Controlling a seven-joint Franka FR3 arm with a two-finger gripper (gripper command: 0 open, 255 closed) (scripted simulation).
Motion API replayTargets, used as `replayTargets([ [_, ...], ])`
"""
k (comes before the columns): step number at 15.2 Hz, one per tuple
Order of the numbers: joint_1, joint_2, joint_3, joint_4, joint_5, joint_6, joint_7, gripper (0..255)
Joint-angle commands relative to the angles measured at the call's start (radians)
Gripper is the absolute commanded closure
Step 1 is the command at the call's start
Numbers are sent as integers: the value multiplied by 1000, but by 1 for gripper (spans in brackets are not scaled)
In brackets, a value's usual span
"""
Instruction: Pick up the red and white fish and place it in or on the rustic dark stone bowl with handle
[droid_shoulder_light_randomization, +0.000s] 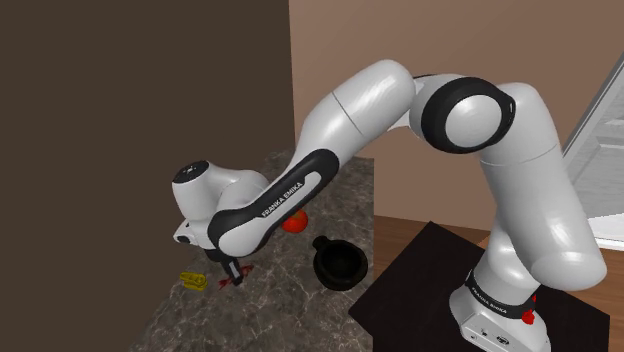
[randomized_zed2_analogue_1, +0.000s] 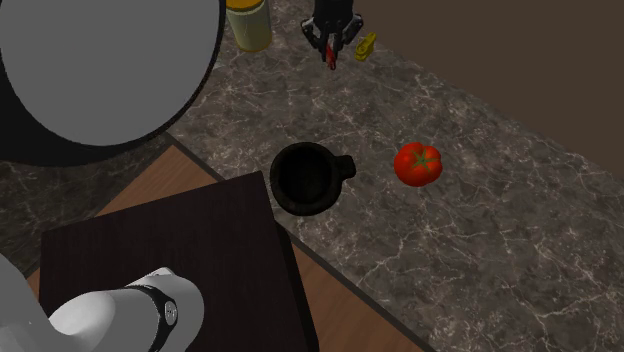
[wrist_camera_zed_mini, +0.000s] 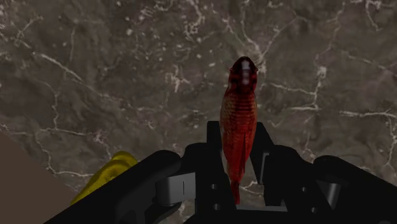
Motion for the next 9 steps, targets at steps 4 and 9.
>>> replayTargets([
  [4, -5, -38, 10, 13, 15, -50, -8, 255],
  [9, -9, -73, 18, 30, 29, -100, -17, 255],
])
